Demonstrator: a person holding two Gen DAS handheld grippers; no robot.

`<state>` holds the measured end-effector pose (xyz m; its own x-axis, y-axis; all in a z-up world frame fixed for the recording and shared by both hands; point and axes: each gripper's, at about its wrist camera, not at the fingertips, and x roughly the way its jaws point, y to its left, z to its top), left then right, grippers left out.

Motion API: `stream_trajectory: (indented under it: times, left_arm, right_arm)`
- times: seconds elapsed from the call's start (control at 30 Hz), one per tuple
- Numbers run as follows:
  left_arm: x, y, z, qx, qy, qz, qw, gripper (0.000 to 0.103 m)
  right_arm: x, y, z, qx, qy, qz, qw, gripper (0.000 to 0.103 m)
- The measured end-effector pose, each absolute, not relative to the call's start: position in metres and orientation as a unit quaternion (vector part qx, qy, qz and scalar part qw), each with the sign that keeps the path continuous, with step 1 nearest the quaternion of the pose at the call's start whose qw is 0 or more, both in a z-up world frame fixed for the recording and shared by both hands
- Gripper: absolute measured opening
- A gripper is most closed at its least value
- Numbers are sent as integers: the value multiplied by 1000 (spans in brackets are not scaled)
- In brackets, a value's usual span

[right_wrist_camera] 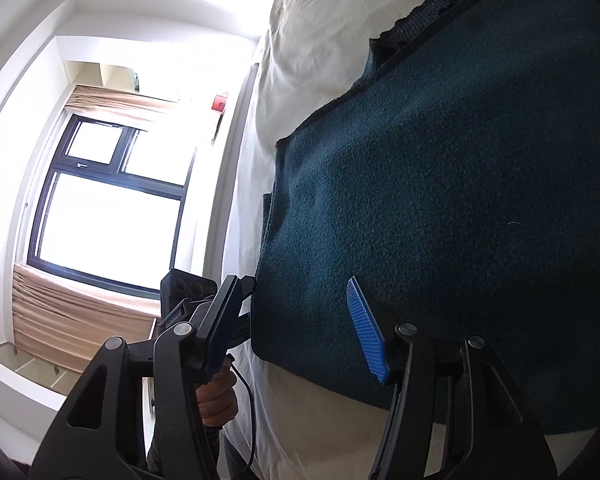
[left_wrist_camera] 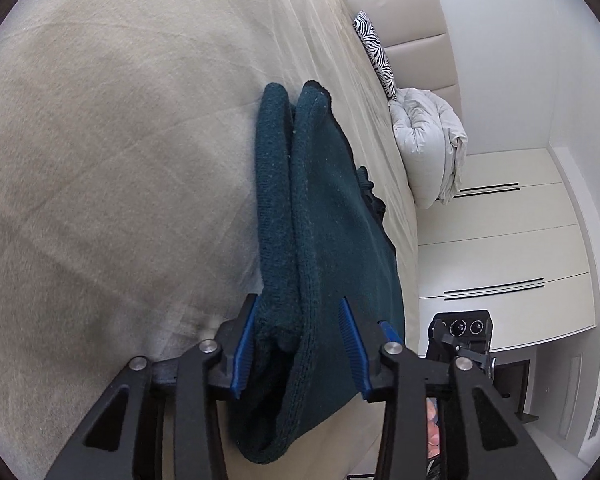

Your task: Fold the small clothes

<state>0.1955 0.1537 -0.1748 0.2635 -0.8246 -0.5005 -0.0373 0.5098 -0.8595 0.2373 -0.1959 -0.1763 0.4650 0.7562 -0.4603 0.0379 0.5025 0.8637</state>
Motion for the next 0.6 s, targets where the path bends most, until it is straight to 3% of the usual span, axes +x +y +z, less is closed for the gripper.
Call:
stream_trajectory:
  times: [0.03,0.4,0.6]
  left_arm:
    - [196,154,-176,-403,536,-284,685,24]
    - [190,168,-178,-428,513,-292,684,21]
    - [188,167,-170,-427,506,-297,688,20]
  right_arm:
    - [242,-190,-175,429,460,247,737,54]
    - [306,-148,-192,401,520,239,715,53]
    - [306,-147,-196,394,509,248,724,52]
